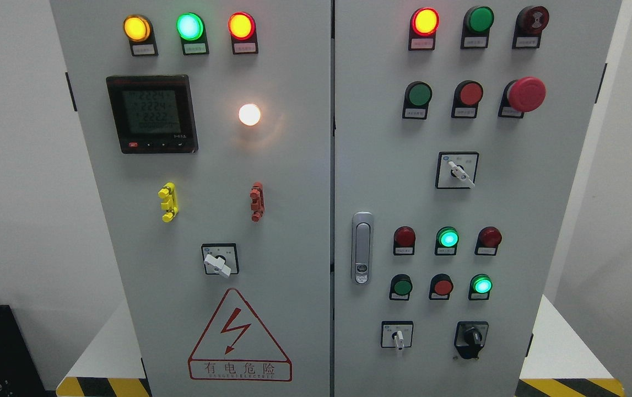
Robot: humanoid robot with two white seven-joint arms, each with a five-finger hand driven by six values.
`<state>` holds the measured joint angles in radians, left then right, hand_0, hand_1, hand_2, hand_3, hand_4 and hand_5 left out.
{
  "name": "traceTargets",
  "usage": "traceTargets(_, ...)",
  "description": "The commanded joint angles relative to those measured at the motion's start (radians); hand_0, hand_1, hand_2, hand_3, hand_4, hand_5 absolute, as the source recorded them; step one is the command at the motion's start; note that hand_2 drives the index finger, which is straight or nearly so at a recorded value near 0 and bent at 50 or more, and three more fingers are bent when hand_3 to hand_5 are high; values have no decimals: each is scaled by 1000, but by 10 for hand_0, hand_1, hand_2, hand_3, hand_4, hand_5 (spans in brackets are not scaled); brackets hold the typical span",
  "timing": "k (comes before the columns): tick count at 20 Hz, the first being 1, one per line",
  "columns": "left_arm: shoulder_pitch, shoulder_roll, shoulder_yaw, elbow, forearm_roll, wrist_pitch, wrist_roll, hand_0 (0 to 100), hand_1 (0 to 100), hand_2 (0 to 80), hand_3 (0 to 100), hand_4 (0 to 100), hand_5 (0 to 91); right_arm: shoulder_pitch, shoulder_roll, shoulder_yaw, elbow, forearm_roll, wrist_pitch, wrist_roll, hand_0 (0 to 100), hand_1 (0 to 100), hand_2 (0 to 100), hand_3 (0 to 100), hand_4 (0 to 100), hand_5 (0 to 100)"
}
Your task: Flip black knob to close circuit
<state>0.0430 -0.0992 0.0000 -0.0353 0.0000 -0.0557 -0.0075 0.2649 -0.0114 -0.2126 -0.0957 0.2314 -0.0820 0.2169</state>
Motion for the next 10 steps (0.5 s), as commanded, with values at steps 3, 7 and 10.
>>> traceTargets(3,0,-1,11,0,8,0,0,0,0,1,50,25,0,-1,-22,-5,10,0,1,1,0,69,0,0,0,0)
traceTargets(7,0,1,11,0,8,0,0,0,0,1,50,26,0,-13,0,-8,-85,-4,-16,56,0,65,0,0,0,0)
traceTargets(10,0,1,11,0,8,0,0,0,0,0,50,25,0,-4,77,-5,-353,-6,-74,120,0,27,0,22,0,0)
